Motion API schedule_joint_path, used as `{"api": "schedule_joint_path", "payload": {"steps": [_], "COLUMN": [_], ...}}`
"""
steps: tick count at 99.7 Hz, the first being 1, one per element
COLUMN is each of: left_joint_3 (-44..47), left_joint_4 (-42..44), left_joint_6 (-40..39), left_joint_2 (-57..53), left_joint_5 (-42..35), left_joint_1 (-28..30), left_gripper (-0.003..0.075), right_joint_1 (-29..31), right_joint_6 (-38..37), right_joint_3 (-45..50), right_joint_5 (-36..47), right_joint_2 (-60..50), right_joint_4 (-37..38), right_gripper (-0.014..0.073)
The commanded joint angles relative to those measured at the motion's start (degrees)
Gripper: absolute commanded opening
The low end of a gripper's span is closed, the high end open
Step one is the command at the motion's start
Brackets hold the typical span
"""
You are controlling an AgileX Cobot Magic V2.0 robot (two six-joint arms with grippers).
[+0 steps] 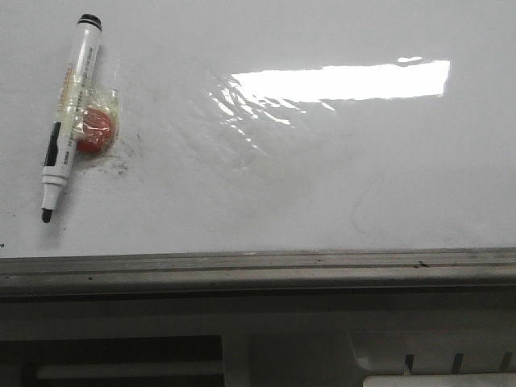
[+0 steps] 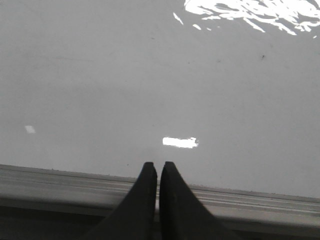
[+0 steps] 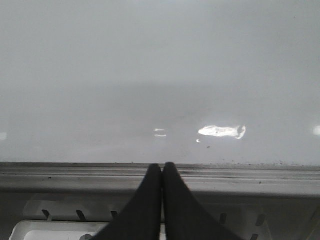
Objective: Write number 8 on whiteboard
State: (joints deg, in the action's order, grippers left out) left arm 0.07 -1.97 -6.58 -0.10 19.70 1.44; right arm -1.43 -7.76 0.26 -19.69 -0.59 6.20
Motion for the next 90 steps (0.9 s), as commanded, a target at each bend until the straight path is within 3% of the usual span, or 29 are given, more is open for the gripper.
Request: {"api": "schedule_joint_path", "payload": {"steps": [1,80,90], "left_joint_3": [1.77,1.77,1.77], "left_joint_4": [-0.54,-0.54,4.52], "left_joint_6": [-0.46,-0.46,-0.46], "left_joint_2": [-1.83,-1.83,-1.83], "left_joint_5": [-2.11,-2.24,-3.79], "left_joint_1": [0.01,0.01,0.01], "left_gripper": [-0.002,-0.002,-0.002], "right_joint_1": [-0.07,-0.07,-0.07], "right_joint_6": [0.34,0.34,0.34], "right_joint_3": [1.02,1.02,1.02], "right_joint_5": [1.9,1.9,1.9], "right_joint_2": [-1.32,-1.32,-1.32], "right_joint_4": [0.26,0.26,0.26], "right_gripper": [-0.0063,-0.0063,-0.0063]}}
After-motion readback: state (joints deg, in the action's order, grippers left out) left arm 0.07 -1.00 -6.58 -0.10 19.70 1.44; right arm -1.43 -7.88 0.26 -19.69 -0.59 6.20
